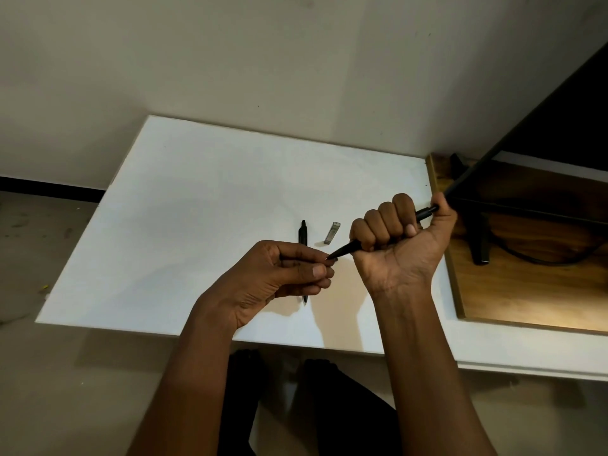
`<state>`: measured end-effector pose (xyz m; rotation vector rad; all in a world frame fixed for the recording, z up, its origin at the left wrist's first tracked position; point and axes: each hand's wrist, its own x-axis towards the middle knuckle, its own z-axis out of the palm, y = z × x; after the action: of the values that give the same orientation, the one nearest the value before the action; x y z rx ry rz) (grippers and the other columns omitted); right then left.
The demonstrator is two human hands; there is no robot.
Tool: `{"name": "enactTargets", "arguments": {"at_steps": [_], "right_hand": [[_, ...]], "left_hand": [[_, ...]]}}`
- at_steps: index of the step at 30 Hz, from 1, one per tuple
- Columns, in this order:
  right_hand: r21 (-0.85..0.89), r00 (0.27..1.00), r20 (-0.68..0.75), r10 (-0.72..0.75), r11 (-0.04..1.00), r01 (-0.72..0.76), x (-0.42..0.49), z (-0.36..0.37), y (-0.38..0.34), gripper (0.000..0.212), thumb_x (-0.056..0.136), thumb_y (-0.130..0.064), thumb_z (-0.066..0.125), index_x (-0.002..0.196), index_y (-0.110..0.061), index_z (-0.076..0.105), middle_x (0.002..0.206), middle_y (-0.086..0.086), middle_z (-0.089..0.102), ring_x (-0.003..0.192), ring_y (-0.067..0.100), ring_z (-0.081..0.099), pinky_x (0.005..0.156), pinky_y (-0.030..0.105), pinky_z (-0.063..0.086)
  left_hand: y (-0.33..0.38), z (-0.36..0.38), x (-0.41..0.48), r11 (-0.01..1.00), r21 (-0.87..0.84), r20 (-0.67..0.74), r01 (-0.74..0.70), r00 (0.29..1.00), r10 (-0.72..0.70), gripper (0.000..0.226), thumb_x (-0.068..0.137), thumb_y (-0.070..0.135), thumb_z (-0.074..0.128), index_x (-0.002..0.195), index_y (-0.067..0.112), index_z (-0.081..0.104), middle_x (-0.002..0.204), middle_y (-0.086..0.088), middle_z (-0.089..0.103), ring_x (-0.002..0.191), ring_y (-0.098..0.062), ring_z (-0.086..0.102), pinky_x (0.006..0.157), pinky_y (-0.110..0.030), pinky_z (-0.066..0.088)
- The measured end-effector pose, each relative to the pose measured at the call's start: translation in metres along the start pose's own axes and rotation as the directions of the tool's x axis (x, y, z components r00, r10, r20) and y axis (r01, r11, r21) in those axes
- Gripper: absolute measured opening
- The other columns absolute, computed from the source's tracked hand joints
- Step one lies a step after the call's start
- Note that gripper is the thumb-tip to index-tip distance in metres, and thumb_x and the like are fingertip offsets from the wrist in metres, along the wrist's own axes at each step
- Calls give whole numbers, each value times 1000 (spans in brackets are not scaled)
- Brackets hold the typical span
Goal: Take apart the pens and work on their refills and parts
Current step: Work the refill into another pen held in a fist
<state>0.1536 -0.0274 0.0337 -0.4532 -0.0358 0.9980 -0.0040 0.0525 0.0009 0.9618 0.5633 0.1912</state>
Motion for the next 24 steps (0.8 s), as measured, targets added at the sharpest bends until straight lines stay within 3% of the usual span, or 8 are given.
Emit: {"name": "enactTargets", "arguments": {"at_steps": [24], "right_hand": [[-1, 999, 37, -16, 1000, 16, 3, -2, -2, 53, 88, -50, 42, 48, -18, 32, 47, -6, 15, 41, 10, 11, 41, 22, 18]], "left_hand": [[3, 0, -1, 1000, 9, -23, -23, 999, 23, 27, 72, 28, 81, 95, 13, 82, 93, -12, 79, 84, -17, 77, 73, -20, 59]]}}
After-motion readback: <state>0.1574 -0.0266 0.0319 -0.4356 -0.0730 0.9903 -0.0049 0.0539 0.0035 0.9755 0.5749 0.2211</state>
